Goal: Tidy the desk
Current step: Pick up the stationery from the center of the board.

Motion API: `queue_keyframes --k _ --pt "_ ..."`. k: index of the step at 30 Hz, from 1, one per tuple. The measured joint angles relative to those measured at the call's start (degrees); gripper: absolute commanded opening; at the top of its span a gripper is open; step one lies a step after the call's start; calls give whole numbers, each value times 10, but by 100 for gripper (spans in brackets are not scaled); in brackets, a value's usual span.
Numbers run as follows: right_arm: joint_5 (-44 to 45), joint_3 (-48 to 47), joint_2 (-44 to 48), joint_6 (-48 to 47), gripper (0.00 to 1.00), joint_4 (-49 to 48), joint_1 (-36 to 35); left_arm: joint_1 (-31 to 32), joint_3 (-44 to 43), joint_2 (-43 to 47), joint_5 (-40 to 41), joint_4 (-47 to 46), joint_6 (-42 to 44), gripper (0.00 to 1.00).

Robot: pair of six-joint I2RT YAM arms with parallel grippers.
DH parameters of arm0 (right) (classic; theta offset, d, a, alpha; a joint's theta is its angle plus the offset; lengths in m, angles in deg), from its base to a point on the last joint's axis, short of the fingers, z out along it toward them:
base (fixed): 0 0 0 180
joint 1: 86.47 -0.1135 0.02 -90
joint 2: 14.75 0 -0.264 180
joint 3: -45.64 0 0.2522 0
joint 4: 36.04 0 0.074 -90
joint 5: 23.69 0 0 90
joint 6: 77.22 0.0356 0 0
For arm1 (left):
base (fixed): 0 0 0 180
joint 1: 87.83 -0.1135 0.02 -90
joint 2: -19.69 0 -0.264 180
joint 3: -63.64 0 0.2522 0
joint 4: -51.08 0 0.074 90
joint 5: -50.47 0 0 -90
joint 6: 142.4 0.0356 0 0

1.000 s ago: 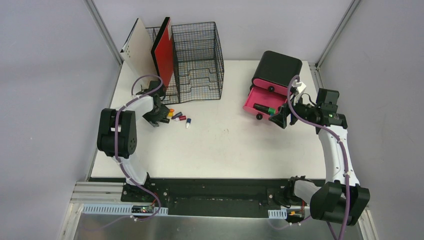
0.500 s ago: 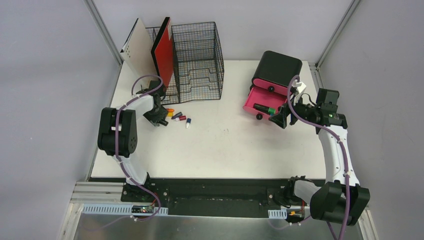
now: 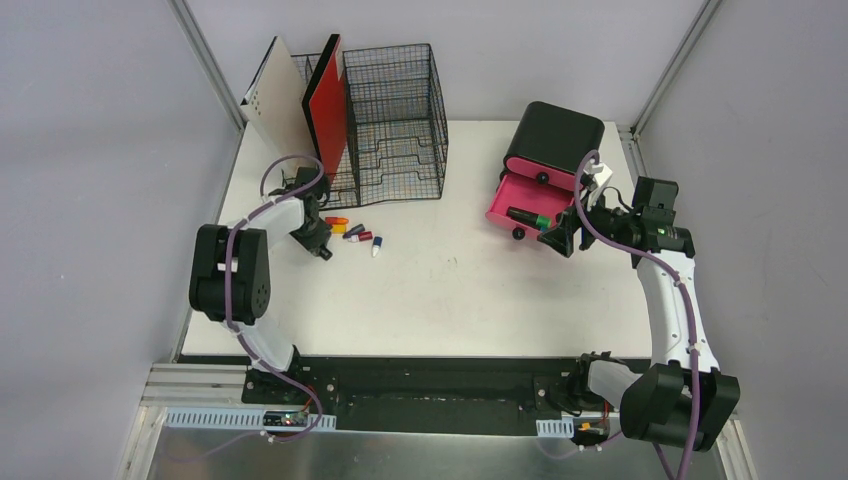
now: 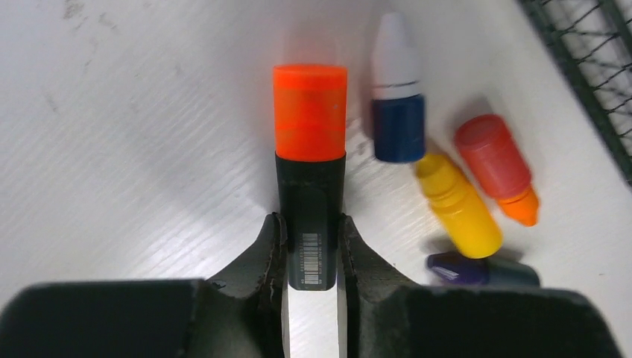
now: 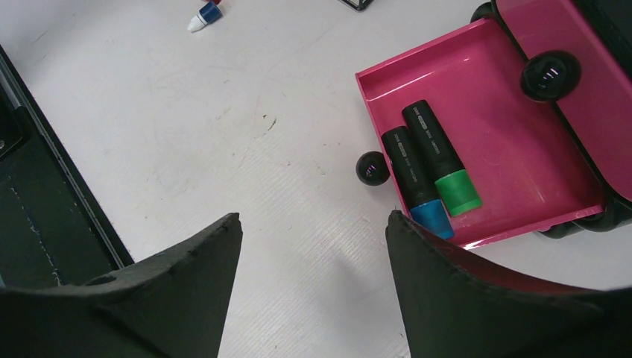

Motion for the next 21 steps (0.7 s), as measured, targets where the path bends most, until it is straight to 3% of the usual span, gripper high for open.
queue_keyframes --k 13,21 --pt "-5 2 0 0 74 0 0 0 129 194 -25 -31 12 0" --pt "-25 2 0 1 74 0 0 0 240 312 -145 -114 63 0"
